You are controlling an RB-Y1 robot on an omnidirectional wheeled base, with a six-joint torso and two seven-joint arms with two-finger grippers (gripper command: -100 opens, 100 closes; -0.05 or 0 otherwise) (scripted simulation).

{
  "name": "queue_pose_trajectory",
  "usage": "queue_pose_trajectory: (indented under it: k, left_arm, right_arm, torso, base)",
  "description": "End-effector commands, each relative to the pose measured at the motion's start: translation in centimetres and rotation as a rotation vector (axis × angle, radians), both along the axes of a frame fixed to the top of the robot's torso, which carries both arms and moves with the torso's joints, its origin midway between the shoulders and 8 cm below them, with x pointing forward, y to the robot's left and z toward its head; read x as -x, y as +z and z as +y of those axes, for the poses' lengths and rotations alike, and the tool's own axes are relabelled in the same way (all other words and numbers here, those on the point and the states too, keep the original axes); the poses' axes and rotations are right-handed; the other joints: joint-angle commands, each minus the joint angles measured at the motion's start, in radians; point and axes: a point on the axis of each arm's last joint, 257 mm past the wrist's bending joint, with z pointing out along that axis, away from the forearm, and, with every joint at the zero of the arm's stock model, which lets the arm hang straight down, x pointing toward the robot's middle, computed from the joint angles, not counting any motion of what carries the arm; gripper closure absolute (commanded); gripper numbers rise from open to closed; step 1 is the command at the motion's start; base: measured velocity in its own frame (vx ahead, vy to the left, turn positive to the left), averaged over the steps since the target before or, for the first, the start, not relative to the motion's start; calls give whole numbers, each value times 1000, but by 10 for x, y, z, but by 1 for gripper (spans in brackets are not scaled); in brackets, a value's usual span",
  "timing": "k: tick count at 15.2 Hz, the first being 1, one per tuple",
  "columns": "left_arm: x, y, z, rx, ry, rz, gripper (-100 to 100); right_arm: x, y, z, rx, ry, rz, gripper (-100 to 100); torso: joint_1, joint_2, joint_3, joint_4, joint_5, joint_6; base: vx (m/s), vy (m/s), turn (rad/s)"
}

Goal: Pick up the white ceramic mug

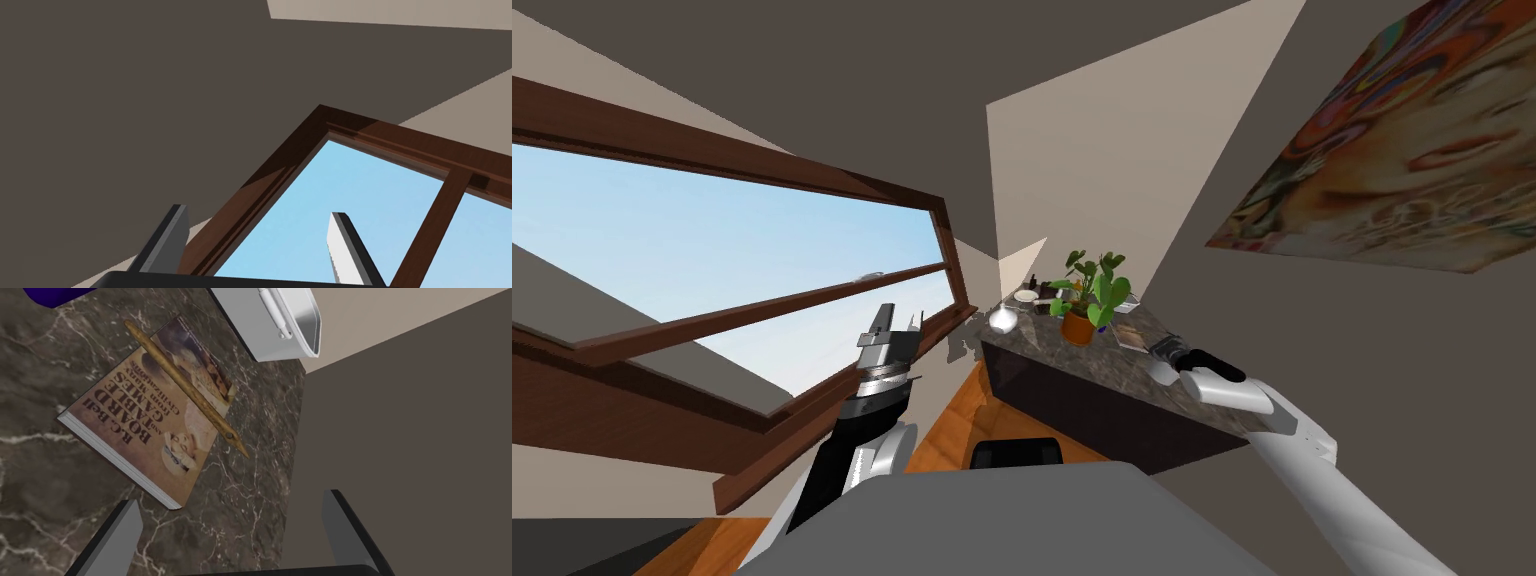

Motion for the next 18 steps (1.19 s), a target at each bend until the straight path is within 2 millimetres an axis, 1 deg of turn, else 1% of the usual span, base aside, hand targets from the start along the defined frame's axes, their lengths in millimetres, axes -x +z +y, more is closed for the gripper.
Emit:
queue_pose_trajectory:
  k: [1, 2, 3, 4, 5, 6, 7, 8, 9, 11, 12, 13, 15, 16, 18]
  left_arm:
    - [0, 0, 0, 0, 0, 0, 0]
    - [0, 0, 0, 0, 0, 0, 0]
    - [0, 0, 0, 0, 0, 0, 0]
    - [0, 0, 0, 0, 0, 0, 0]
    - [0, 0, 0, 0, 0, 0, 0]
    - [0, 0, 0, 0, 0, 0, 0]
    - [0, 0, 0, 0, 0, 0, 0]
    - [0, 0, 0, 0, 0, 0, 0]
    - [0, 0, 0, 0, 0, 0, 0]
    - [0, 0, 0, 0, 0, 0, 0]
    - [0, 0, 0, 0, 0, 0, 0]
    - [0, 0, 0, 0, 0, 0, 0]
    - [0, 0, 0, 0, 0, 0, 0]
    - [0, 0, 0, 0, 0, 0, 0]
    - [0, 0, 0, 0, 0, 0, 0]
  right_arm:
    - [7, -7, -11, -34, -35, 25, -100]
    - [11, 1, -29, -78, -84, 17, -100]
    - [17, -9, -33, -97, -106, 39, -100]
    - [20, -13, -35, -103, -114, 54, -100]
    - [24, -3, -52, -144, -162, 38, -100]
    - [32, -14, -56, -166, -188, 63, -100]
    - [35, -18, -57, -173, -196, 79, -100]
    - [35, -18, -57, -173, -196, 79, -100]
    - [45, -15, -77, -226, -263, 72, -100]
    - [51, -22, -77, -242, -279, 98, -100]
    - [51, -22, -77, -243, -280, 100, -100]
    - [63, -20, -95, -299, -349, 92, -100]
    - [68, -26, -94, -314, -364, 116, -100]
    - [77, -19, -109, -362, -423, 96, -100]
    - [86, -28, -108, -384, -449, 129, -100]
  torso:
    - [0, 0, 0, 0, 0, 0]
    - [0, 0, 0, 0, 0, 0]
    - [1, 0, 0, 0, 0, 0]
    - [2, -1, 0, 0, 1, 0]
    - [1, -1, 0, 0, 0, 0]
    - [1, -1, 0, 0, 1, 0]
    - [1, -1, 0, 0, 0, 0]
    - [0, 0, 0, 0, 0, 0]
    - [-1, 0, 0, 0, 0, 1]
    - [-1, 0, 0, 0, 0, 0]
    - [-1, 1, 0, 0, 0, 0]
    - [-2, 1, 0, 0, 0, 1]
    - [-1, 0, 0, 0, 0, 0]
    - [-1, 0, 0, 0, 0, 0]
    - [0, 0, 0, 0, 0, 0]
  base:
    - [7, 64, 49]
    - [17, 89, 90]
    - [25, 100, 105]
    - [18, 70, 43]
    - [17, 79, 83]
    - [21, 81, 98]
    - [14, 57, 43]
    - [4, 31, -1]
    - [3, 51, 83]
    - [7, 55, 79]
    - [5, 28, -7]
    - [11, 48, 92]
    - [18, 57, 65]
    - [19, 57, 92]
    - [20, 56, 66]
